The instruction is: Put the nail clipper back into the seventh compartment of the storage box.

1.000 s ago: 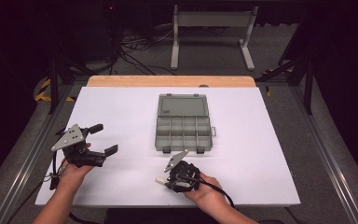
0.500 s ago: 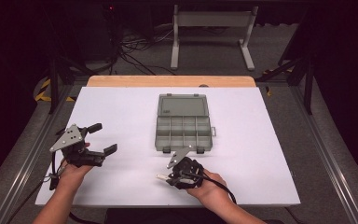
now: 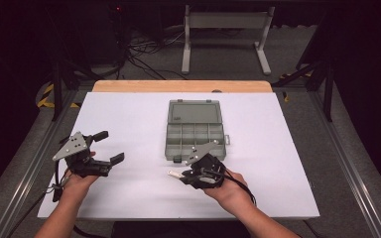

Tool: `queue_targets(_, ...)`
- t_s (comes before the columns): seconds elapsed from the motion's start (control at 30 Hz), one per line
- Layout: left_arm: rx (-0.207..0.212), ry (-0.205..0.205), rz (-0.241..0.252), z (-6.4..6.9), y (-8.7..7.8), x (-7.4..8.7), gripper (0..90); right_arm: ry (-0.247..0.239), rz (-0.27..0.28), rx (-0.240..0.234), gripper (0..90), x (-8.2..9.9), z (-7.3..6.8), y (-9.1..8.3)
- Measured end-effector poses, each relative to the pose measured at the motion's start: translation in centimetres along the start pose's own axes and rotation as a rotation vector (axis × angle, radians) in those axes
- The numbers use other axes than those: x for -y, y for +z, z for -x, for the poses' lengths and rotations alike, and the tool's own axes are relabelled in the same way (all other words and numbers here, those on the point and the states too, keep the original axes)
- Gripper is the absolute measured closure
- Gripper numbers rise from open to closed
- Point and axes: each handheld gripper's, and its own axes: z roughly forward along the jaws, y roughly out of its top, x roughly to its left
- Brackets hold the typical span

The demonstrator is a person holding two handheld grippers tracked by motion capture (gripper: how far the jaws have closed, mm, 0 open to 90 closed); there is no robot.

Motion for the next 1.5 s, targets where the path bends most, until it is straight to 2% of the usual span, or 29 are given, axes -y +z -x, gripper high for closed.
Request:
queue_targets(0.43, 0.002, -0.009, 0.001, -0.1, 0.0, 0.1, 2.1, 0.001, 0.038, 0.031, 77.8, -1.1, 1.4, -2.1)
queue_targets(0.7, 0.005, -0.015, -0.003, -0.1, 0.1, 0.1, 2.1, 0.006, 0.044, 0.053, 77.8, -1.4, 2.5, -2.3)
queue_targets(0.9, 0.009, -0.017, -0.005, -0.1, 0.2, 0.1, 2.2, 0.015, 0.041, 0.072, 77.8, -1.6, 3.8, -2.2)
queue_targets(1.2, 0.007, -0.013, -0.005, -0.2, 0.1, 0.1, 2.2, 0.055, 0.055, 0.096, 77.8, -1.8, 6.2, -2.2)
queue_targets(1.5, 0.011, -0.014, -0.007, -0.2, 0.1, 0.1, 2.1, 0.076, 0.059, 0.120, 77.8, -2.0, 7.6, -2.3)
